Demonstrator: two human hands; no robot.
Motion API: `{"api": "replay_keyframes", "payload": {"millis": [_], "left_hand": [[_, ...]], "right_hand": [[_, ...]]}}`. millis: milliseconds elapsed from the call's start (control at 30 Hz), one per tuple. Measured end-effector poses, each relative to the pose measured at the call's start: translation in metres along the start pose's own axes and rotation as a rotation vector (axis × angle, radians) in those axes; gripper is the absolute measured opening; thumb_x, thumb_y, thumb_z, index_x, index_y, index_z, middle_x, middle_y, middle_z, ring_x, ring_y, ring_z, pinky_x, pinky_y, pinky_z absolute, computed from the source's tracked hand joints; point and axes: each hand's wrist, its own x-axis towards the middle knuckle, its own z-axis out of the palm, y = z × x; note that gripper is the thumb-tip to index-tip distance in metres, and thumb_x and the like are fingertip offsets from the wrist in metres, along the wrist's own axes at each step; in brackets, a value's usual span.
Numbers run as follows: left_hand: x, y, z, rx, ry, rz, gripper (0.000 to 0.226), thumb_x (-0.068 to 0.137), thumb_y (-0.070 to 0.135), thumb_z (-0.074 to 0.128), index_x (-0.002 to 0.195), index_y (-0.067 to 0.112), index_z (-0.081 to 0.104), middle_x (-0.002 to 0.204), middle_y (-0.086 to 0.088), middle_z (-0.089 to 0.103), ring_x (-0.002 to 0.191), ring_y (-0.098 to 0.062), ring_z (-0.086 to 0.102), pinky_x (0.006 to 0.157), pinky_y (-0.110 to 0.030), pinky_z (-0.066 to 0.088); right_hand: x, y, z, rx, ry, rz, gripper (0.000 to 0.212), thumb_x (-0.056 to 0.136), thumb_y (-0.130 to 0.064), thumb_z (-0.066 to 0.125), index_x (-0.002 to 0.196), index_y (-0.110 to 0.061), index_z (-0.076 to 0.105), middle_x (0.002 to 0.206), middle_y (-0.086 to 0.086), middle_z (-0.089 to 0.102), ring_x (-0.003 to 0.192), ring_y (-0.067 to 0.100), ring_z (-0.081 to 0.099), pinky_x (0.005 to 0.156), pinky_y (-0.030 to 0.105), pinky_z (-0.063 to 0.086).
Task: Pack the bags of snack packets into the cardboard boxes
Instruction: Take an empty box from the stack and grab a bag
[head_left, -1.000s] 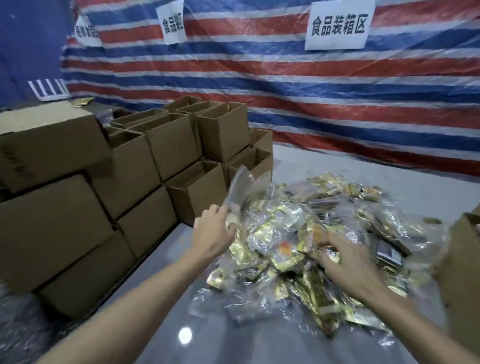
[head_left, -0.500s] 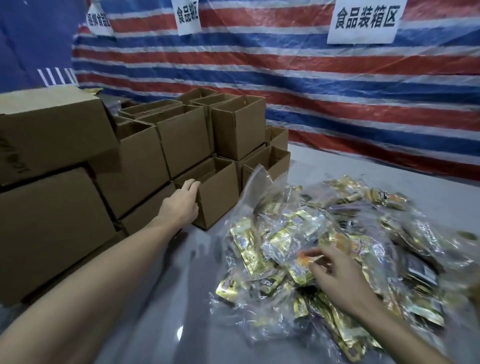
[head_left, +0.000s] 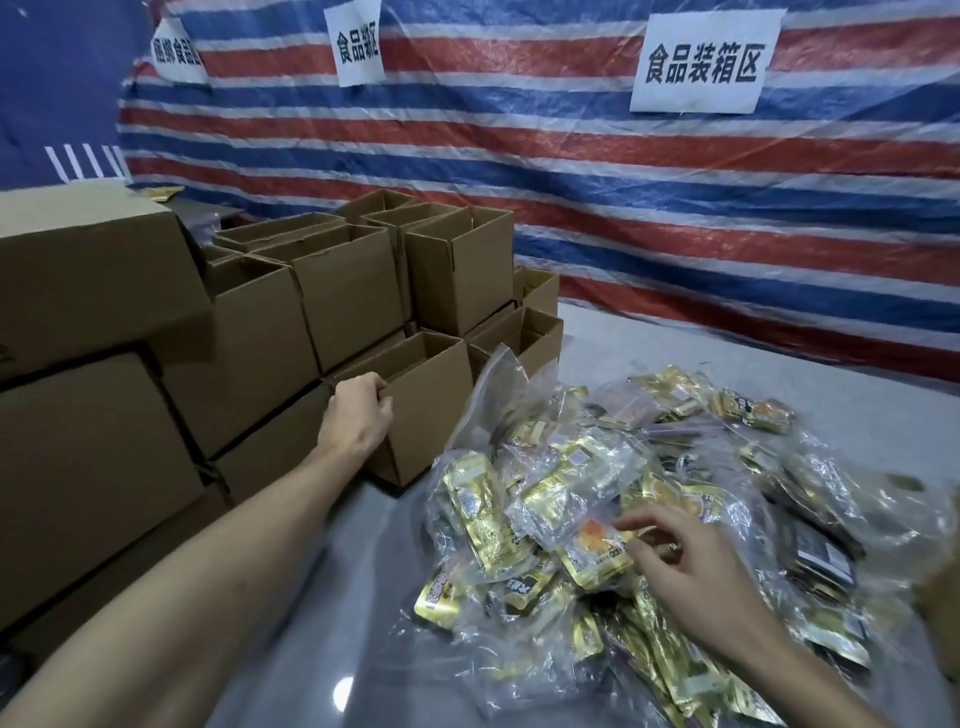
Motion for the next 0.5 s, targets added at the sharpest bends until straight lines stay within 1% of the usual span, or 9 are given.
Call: {"api": "replay_keyframes", "payload": {"millis": [33, 100, 133, 200, 267, 333, 400, 467, 500], "left_hand": [[-0.005, 0.004, -0.004, 0.005, 0.025, 0.005, 0.025, 0.094, 0.018, 0.056, 0.114, 0.008, 0.068, 0.112, -0.013, 0.069, 0.107, -0.034, 0.063, 0.091, -0.042, 0.052], [-0.015, 0.012, -0.012, 0.045, 0.066, -0.005, 0.026, 0.091, 0.018, 0.056, 0.112, 0.009, 0.069, 0.11, -0.012, 0.07, 0.105, -0.034, 0.063, 0.089, -0.042, 0.052], [-0.021, 0.016, -0.017, 0.08, 0.081, -0.01, 0.026, 0.09, 0.019, 0.057, 0.111, 0.011, 0.07, 0.109, -0.011, 0.07, 0.104, -0.034, 0.064, 0.088, -0.042, 0.052], [-0.036, 0.028, -0.031, 0.169, 0.088, 0.004, 0.024, 0.087, 0.02, 0.058, 0.106, 0.014, 0.071, 0.106, -0.01, 0.071, 0.101, -0.035, 0.064, 0.085, -0.041, 0.052], [-0.053, 0.045, -0.048, 0.26, 0.059, 0.036, 0.022, 0.085, 0.022, 0.059, 0.101, 0.013, 0.071, 0.103, -0.012, 0.071, 0.099, -0.037, 0.065, 0.082, -0.04, 0.05], [-0.072, 0.07, -0.062, 0.341, 0.002, 0.102, 0.018, 0.083, 0.02, 0.059, 0.096, 0.011, 0.068, 0.101, -0.014, 0.069, 0.098, -0.038, 0.064, 0.075, -0.038, 0.045], [-0.093, 0.097, -0.074, 0.421, -0.042, 0.199, 0.005, 0.082, 0.017, 0.06, 0.083, 0.012, 0.06, 0.095, -0.012, 0.066, 0.093, -0.038, 0.063, 0.069, -0.036, 0.037], [-0.116, 0.124, -0.085, 0.502, -0.05, 0.291, 0.025, 0.085, 0.015, 0.06, 0.068, 0.016, 0.041, 0.084, -0.007, 0.057, 0.082, -0.034, 0.059, 0.067, -0.035, 0.034], [-0.128, 0.137, -0.09, 0.533, -0.038, 0.327, 0.034, 0.086, 0.015, 0.059, 0.065, 0.018, 0.033, 0.077, -0.005, 0.051, 0.076, -0.032, 0.054, 0.066, -0.035, 0.033]], "right_hand": [[-0.001, -0.001, 0.0, 0.006, 0.002, 0.005, 0.029, 0.092, -0.01, 0.063, 0.093, -0.039, 0.067, 0.103, -0.026, 0.064, 0.087, -0.003, 0.065, 0.077, 0.024, 0.057], [-0.006, -0.005, -0.001, 0.012, -0.007, 0.016, 0.028, 0.092, -0.01, 0.063, 0.094, -0.038, 0.067, 0.102, -0.024, 0.064, 0.082, 0.012, 0.068, 0.076, 0.037, 0.061], [-0.008, -0.008, -0.001, 0.009, -0.011, 0.008, 0.029, 0.092, -0.011, 0.063, 0.095, -0.039, 0.066, 0.103, -0.024, 0.064, 0.081, 0.015, 0.068, 0.075, 0.039, 0.061], [-0.011, -0.015, -0.006, -0.006, -0.001, -0.034, 0.031, 0.093, -0.014, 0.062, 0.094, -0.044, 0.063, 0.103, -0.026, 0.063, 0.085, 0.006, 0.066, 0.074, 0.032, 0.06], [-0.011, -0.023, -0.01, -0.02, 0.009, -0.062, 0.029, 0.094, -0.018, 0.061, 0.092, -0.048, 0.059, 0.102, -0.026, 0.062, 0.089, -0.004, 0.062, 0.077, 0.021, 0.053], [-0.012, -0.03, -0.012, -0.006, 0.011, -0.066, 0.022, 0.094, -0.023, 0.061, 0.094, -0.045, 0.058, 0.101, -0.024, 0.061, 0.093, -0.006, 0.059, 0.079, 0.021, 0.048], [-0.014, -0.035, -0.014, 0.023, 0.018, -0.061, 0.019, 0.094, -0.022, 0.06, 0.101, -0.04, 0.061, 0.102, -0.021, 0.062, 0.095, -0.003, 0.059, 0.082, 0.027, 0.052], [-0.018, -0.041, -0.02, 0.021, 0.031, -0.067, 0.02, 0.093, -0.021, 0.06, 0.109, -0.033, 0.063, 0.104, -0.019, 0.063, 0.095, -0.001, 0.06, 0.084, 0.032, 0.054], [-0.021, -0.043, -0.024, 0.01, 0.038, -0.082, 0.021, 0.093, -0.022, 0.06, 0.111, -0.032, 0.063, 0.105, -0.019, 0.063, 0.095, -0.001, 0.06, 0.084, 0.032, 0.055]]}}
